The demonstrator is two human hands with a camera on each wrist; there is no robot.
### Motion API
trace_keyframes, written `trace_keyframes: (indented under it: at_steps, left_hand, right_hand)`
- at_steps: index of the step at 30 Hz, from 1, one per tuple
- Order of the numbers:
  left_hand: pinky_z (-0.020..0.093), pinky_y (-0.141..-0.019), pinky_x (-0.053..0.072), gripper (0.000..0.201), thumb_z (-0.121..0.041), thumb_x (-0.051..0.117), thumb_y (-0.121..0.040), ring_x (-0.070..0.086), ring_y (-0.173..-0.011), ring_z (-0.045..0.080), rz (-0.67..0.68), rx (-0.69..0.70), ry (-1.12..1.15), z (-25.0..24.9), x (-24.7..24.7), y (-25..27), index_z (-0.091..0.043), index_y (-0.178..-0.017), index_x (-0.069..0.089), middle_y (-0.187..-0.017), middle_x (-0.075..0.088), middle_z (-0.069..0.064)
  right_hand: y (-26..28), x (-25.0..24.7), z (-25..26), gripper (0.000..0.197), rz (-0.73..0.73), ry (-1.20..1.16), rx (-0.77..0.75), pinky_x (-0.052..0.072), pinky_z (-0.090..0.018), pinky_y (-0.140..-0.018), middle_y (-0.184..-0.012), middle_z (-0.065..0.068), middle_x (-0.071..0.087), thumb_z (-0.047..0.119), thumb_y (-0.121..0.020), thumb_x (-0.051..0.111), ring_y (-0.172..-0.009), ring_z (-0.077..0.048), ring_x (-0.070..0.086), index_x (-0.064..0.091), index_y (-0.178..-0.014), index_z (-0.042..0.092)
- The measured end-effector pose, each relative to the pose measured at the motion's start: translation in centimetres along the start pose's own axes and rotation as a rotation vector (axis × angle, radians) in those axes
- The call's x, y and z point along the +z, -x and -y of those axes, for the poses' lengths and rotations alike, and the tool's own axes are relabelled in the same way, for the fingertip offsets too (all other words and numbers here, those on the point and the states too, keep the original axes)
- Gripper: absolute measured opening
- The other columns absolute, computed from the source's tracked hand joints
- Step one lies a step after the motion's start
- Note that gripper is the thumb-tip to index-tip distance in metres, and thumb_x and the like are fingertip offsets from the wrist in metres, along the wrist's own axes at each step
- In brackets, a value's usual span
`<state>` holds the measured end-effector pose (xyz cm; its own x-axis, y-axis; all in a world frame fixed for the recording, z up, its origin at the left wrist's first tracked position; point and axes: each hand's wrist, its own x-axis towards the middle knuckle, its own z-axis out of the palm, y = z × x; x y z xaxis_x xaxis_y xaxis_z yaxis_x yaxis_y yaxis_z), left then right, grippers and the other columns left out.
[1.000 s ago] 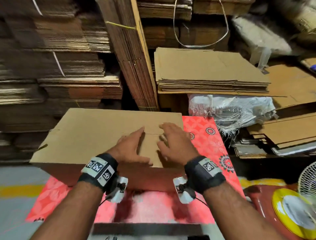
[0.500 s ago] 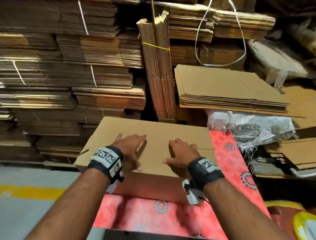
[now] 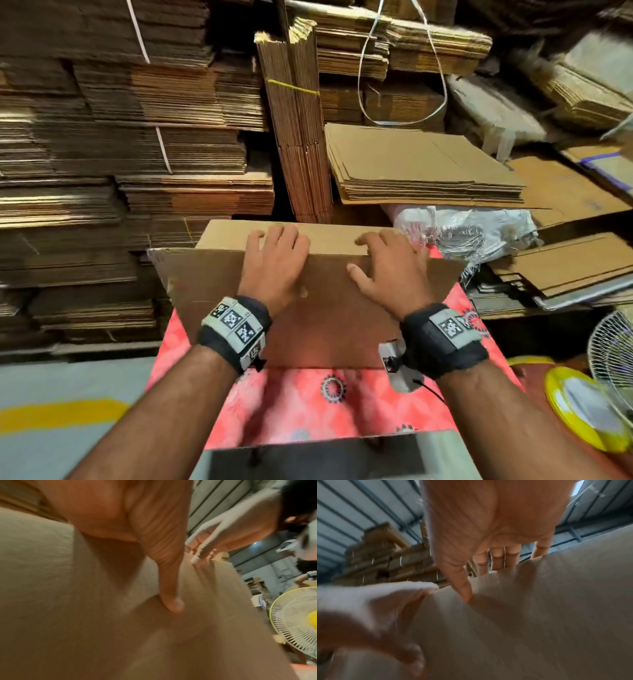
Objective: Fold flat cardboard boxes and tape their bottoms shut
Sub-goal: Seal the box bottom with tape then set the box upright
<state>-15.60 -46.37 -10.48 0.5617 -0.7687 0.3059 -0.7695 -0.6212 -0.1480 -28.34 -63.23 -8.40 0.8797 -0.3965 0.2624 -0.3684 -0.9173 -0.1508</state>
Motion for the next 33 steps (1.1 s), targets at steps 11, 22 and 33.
trace_keyframes:
  at_steps: [11,22,33]
  left_hand:
    - [0.055,-0.121,0.015,0.087,-0.057,0.052,-0.091,0.013,-0.153,0.031,0.392,-0.007,0.177,-2.5,3.8,10.1,-0.018,-0.158,0.013,-0.168,0.010,0.009]
    - [0.056,-0.125,0.001,0.097,-0.051,0.054,-0.097,-0.018,-0.154,0.034,0.621,0.070,0.256,-2.1,6.0,9.7,-0.015,-0.161,-0.009,-0.166,-0.026,0.010]
    - [0.051,-0.122,0.027,0.089,-0.055,0.064,-0.092,-0.002,-0.156,0.032,0.697,-0.110,0.390,1.0,2.6,0.8,-0.029,-0.161,0.014,-0.170,-0.005,0.008]
  right_hand:
    - [5.5,3.6,0.2,0.079,0.567,0.007,-0.146,0.042,-0.044,-0.108,-0.156,0.000,0.031,0.066,-0.081,0.061,-0.141,-0.025,0.035,0.038,-0.149,0.034]
    - [-0.7,3.6,1.7,0.072,0.448,-0.028,-0.131,0.047,-0.041,-0.106,-0.163,0.001,0.023,0.051,-0.093,0.065,-0.141,-0.022,0.038,0.034,-0.154,0.026]
    - [-14.4,5.9,2.8,0.046,0.336,0.205,-0.166,0.054,-0.041,-0.084,-0.132,-0.005,0.046,0.036,-0.090,0.074,-0.111,-0.027,0.059,0.056,-0.130,0.022]
